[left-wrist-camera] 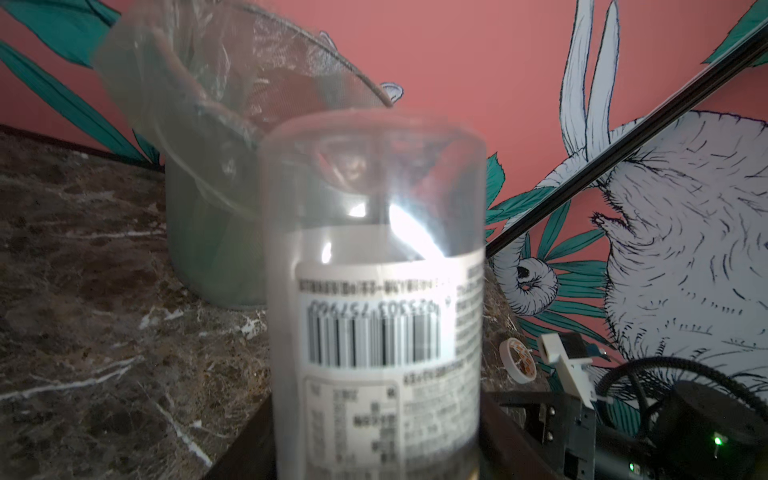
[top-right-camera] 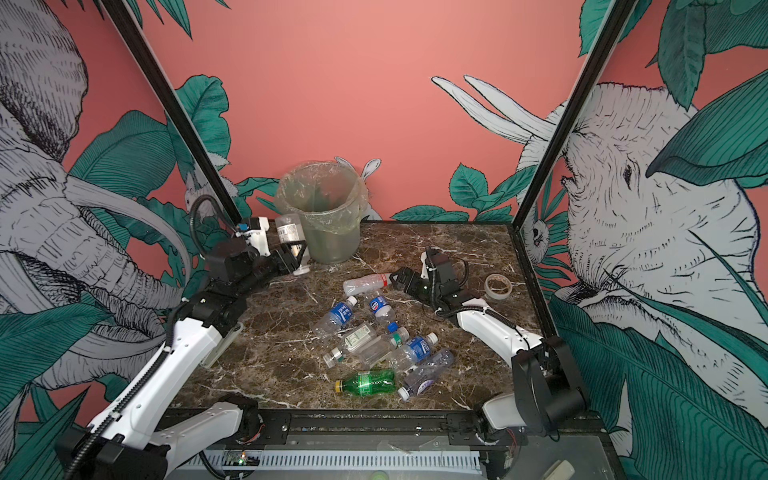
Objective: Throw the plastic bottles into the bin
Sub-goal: 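Lift the labeled bottle with the left gripper and carry it over the wastebasket, then open the left gripper to drop the labeled bottle into the wastebasket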
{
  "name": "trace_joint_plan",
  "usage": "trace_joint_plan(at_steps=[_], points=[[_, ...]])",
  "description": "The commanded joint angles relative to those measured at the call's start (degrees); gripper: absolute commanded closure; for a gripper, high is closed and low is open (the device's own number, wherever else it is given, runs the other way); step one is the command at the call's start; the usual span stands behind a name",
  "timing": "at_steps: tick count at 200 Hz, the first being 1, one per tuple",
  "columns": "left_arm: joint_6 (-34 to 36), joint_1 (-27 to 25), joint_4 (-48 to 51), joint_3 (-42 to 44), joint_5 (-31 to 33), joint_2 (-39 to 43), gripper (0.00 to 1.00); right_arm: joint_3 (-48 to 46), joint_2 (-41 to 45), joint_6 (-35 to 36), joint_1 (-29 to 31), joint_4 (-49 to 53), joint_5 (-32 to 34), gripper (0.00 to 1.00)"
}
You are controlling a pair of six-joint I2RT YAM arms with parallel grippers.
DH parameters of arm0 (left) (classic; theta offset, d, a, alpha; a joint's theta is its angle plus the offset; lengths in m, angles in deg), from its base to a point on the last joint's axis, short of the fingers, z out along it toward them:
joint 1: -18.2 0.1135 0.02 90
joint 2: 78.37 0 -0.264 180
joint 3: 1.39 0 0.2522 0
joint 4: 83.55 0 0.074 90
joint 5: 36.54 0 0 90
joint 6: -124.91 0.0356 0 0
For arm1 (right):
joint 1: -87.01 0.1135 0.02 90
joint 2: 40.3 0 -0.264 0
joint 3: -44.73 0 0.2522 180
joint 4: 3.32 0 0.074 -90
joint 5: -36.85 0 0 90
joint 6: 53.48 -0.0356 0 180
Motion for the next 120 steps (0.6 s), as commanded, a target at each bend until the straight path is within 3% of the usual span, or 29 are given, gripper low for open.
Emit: trace_joint_plan(at_steps=[1,32,49,59,71,84,120], points=[[2.89,0.56,3.11,-10.23,2.09,-6.45,0.55,-0.27,2.72,-0.41,-0.21,-0.86,0.35,0.01],[4.09,1.26,5.69,-30.16,2.61,-23.26,0.48,-0.31,4.71,-0.07,-0.25,0.85,1.54,0.01],[2.42,2.71,11.11,-45.57,2.92,-35.01,0.4,0.18,5.82,0.0,-0.25,1.93,1.85,0.01],[0.64,4.15,16.26,-55.5,2.33,-41.73,0.25,0.57,6.77,0.12,-0.22,2.87,2.11,0.01],[-3.65,6.23,18.59,-64.64,-2.74,-47.25,0.05,0.6,8.38,0.29,-0.22,4.13,2.86,0.01],[-6.74,7.19,17.37,-69.54,-7.49,-49.15,0.01,0.52,10.38,0.36,-0.21,5.7,4.76,0.01],[-5.05,7.19,16.47,-69.83,-8.65,-42.59,0.01,2.82,13.43,4.25,-0.33,13.26,9.55,0.01]])
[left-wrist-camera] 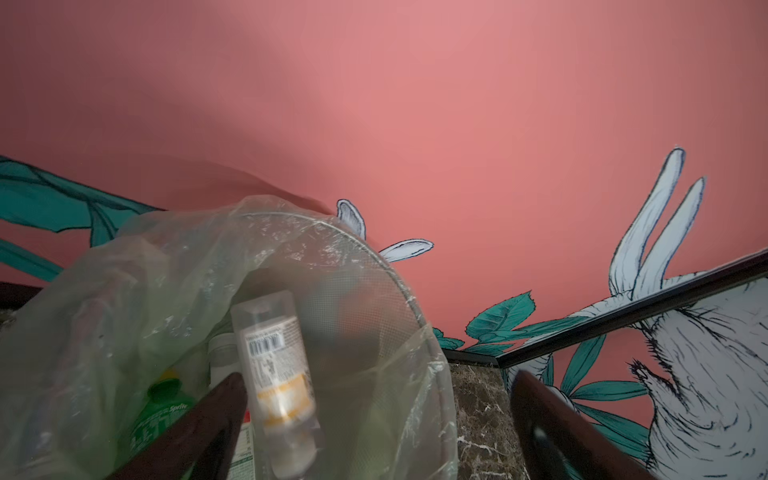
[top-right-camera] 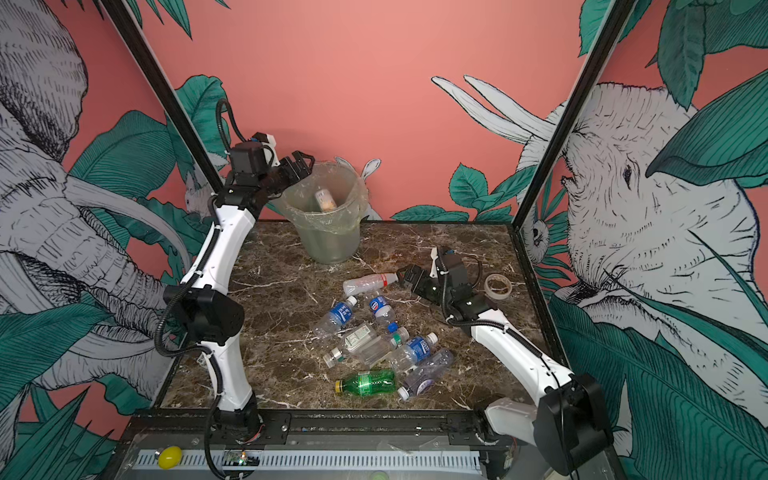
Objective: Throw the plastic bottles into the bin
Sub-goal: 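Open the left gripper to drop the labeled bottle into the wastebasket, then withdraw the left gripper from the wastebasket while the right gripper moves toward the pile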
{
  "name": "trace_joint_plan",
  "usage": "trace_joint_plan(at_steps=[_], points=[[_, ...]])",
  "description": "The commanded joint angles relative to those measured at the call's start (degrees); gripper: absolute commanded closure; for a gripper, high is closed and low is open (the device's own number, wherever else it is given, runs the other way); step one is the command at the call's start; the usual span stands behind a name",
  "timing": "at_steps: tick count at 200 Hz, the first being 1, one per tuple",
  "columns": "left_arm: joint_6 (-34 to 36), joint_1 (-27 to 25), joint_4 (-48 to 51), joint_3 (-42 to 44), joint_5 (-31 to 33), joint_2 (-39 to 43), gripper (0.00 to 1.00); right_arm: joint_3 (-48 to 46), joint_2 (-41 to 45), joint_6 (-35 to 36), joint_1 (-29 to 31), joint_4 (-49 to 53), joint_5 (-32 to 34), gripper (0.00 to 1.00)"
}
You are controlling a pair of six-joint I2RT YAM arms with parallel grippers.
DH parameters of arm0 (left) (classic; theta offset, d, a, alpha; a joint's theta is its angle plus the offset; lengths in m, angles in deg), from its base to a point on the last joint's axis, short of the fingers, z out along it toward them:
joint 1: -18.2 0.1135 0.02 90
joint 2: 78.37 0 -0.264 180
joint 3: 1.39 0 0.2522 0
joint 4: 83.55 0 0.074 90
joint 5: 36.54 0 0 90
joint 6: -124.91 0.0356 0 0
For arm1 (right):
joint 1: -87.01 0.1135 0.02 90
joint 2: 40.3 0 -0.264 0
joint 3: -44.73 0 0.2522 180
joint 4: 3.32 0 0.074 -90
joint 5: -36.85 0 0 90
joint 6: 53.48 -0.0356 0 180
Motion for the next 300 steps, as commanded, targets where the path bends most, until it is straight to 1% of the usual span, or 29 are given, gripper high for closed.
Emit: trace_joint_plan(at_steps=[1,20,47,67,77,92,118,132,145,156,172,201,228,252,300], points=[[-0.67,-0.72,0.71,-2.7,-4.0,9.39,0.01,2.79,1.39,3.18,-0.36,5.4,4.45,0.01],[1.0,-0.72,-0.43,1.8,-6.6,14.24,0.0,3.14,1.22,4.39,-0.32,6.42,4.67,0.01],[1.65,-0.72,-5.85,12.26,-11.06,20.79,0.01,2.56,0.86,3.44,-0.38,6.64,6.02,0.01],[3.39,-0.72,-8.76,19.96,-12.34,25.05,0.0,2.25,0.86,2.56,-0.34,7.3,7.08,0.01],[5.37,-0.71,-10.63,24.15,-12.21,27.13,0.0,2.16,1.07,0.76,-0.34,9.0,9.77,0.01],[7.36,-0.72,-11.25,29.89,-9.55,30.17,0.01,0.89,1.76,-2.59,-0.4,9.98,13.34,0.01],[10.07,-0.72,-11.45,36.66,-10.2,33.63,0.0,-1.33,3.01,-6.22,-0.41,9.67,15.62,0.01],[10.25,-0.7,-12.3,40.23,-11.15,35.3,0.0,-1.89,3.32,-7.16,-0.51,10.32,16.66,0.01],[9.33,-0.72,-15.4,44.29,-11.36,37.01,0.01,-1.88,3.33,-7.73,-0.55,11.47,17.63,0.01],[9.09,-0.72,-16.76,46.12,-11.66,38.07,0.01,-1.7,3.23,-8.36,-0.49,12.44,18.49,0.01],[9.51,-0.72,-15.89,47.17,-12.39,38.92,0.0,-1.61,3.06,-9.32,-0.49,13.36,19.15,0.01],[9.86,-0.72,-14.86,49.82,-13.23,40.8,0.01,-2.32,3.14,-11.39,-0.66,14.17,18.51,0.01],[9.76,-0.72,-15.11,52.46,-15.51,42.66,0.01,-0.69,3.4,-11.86,-0.83,18.45,17.71,0.01],[9.29,-0.72,-15.57,55.37,-15.76,44.04,0.01,-0.3,3.98,-12.32,-0.96,21.52,18.42,0.01],[7.9,-0.72,-17.82,61.86,-16.58,46.23,0.01,-2.87,5.84,-15.9,-1.18,22.76,17.82,0.01]])
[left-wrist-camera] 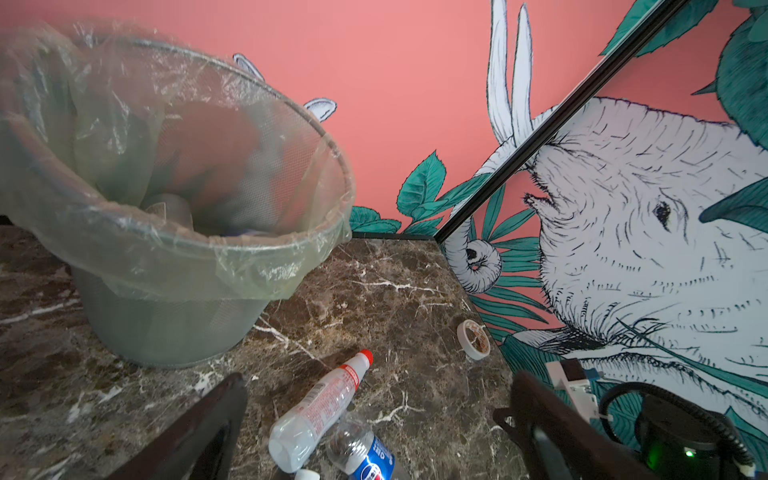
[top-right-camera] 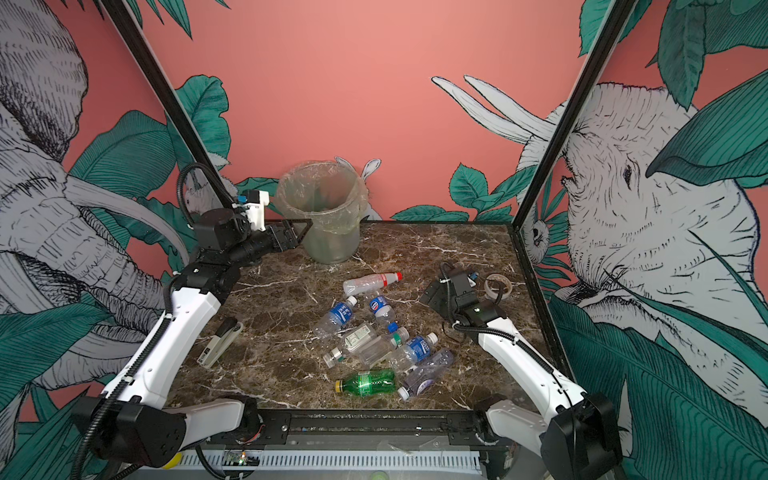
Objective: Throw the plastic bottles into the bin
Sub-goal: 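Withdraw the left gripper from the wastebasket while the right gripper moves toward the pile, then lower the right gripper onto a clear blue-capped bottle and grasp it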
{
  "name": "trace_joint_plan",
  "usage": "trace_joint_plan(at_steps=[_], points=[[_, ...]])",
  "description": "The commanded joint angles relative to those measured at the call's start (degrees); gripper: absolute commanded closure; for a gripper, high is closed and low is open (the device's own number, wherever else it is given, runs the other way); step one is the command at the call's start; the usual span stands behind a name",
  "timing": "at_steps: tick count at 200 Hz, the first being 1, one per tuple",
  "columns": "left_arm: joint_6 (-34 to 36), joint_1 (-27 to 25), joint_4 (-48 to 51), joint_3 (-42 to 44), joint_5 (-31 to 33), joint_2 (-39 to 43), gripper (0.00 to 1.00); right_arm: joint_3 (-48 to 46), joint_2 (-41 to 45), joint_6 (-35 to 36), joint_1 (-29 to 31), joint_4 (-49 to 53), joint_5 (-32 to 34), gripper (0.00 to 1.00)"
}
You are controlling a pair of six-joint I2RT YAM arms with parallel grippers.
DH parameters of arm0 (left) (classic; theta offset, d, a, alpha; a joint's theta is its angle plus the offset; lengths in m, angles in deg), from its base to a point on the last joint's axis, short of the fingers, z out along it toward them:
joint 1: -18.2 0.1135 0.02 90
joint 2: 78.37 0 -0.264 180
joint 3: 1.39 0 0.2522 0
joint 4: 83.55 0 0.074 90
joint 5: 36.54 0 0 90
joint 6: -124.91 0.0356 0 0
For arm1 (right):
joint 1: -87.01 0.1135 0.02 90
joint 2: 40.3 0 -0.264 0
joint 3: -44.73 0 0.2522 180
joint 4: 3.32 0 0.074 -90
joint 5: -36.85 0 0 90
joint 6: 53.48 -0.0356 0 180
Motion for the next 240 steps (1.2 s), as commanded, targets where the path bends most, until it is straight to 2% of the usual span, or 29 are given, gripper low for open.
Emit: trace_joint_plan(at_steps=[1,87,112,130,179,240], points=[[-0.62,0.0,-2.48,2.82,-1.66,2.14,0.01,-1.18,1.66,-3.06,-0.37,1.7,0.85,0.01],[-2.37,0.02,-3.89,11.15,-2.64,5.52,0.0,-1.6,1.04,-4.48,-0.53,7.56,-1.73,0.01],[-0.99,0.01,-4.34,13.5,-2.15,7.48,0.0,-3.48,0.49,-7.12,-0.57,6.64,-4.13,0.01],[0.85,0.0,-1.1,13.39,-1.23,8.65,0.01,-4.4,0.73,-8.59,-0.57,8.14,-4.37,0.01],[0.24,0.05,-0.27,18.13,-1.6,10.97,0.01,-7.64,4.53,-12.93,-0.5,13.13,-3.85,0.01],[2.1,0.01,3.03,20.4,1.04,11.63,0.01,-14.43,10.69,-17.5,-0.56,14.12,-4.82,0.02]])
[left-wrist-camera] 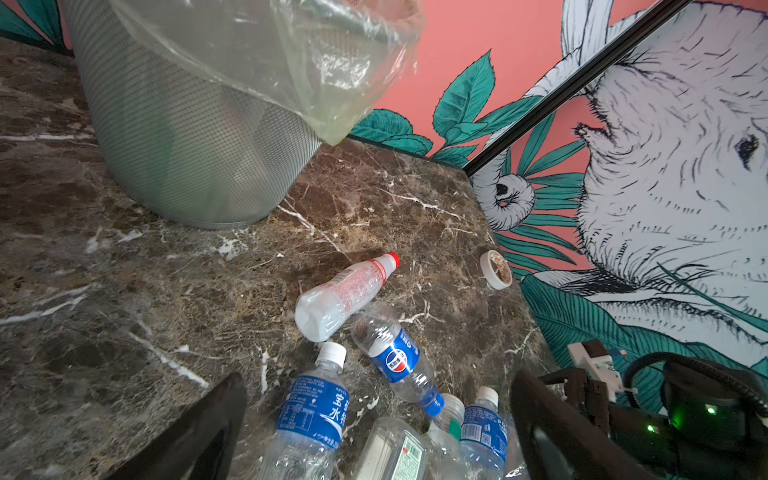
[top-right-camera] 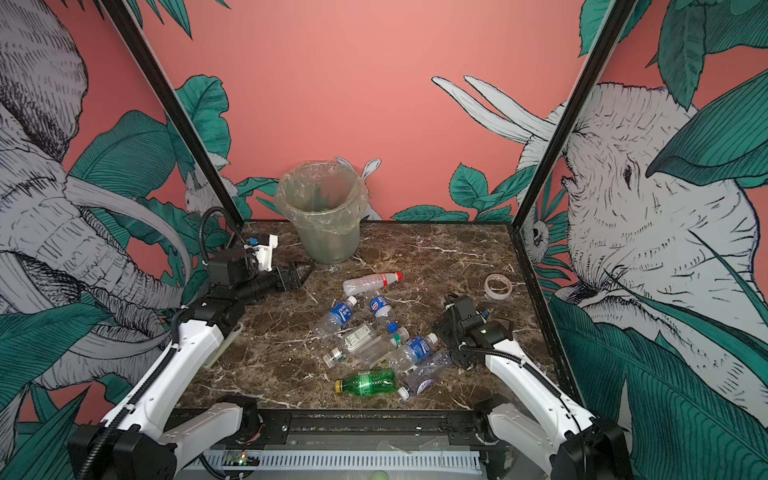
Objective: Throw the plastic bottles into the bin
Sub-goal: 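Lower the right gripper onto a clear blue-capped bottle and grasp it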
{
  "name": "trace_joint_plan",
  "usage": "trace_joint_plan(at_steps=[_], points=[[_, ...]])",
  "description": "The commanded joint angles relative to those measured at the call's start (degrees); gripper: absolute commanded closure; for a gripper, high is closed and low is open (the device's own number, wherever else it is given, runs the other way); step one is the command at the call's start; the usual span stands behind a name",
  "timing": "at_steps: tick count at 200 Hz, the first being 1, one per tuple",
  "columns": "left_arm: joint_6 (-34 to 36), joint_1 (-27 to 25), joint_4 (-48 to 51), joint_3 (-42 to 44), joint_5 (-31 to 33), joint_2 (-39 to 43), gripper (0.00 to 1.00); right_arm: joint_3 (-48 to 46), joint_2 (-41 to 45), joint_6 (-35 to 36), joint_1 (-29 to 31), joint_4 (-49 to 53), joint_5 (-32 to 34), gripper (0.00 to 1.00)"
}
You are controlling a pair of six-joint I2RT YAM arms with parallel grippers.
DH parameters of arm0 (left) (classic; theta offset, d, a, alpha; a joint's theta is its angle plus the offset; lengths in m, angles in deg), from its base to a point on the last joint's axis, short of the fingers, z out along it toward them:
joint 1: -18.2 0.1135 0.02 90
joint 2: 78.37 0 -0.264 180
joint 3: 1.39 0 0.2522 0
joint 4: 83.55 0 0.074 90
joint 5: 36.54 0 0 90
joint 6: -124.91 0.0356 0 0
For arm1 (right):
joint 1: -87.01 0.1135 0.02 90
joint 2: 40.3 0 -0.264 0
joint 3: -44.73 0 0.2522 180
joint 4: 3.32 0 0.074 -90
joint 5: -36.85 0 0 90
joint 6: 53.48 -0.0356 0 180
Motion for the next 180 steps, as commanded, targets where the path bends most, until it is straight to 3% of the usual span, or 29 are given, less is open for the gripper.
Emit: trace_joint_plan(at_steps=[1,78,180], points=[[0.87,0.01,1.0,0.92,0.73,1.3,0.01,-2.24,2.01,-3.91,-0.16,2.37,0.05,0.02],[0.82,0.02,2.76,-0.03,0.39,0.57,0.01,-6.44,4.56,-6.03,0.4,3.77,-2.06,0.13],[0.79,0.01,3.11,-0.05,-0.23,-1.27,0.0,-10.47,-2.21,-11.09,5.4,-8.42,-3.83,0.2]])
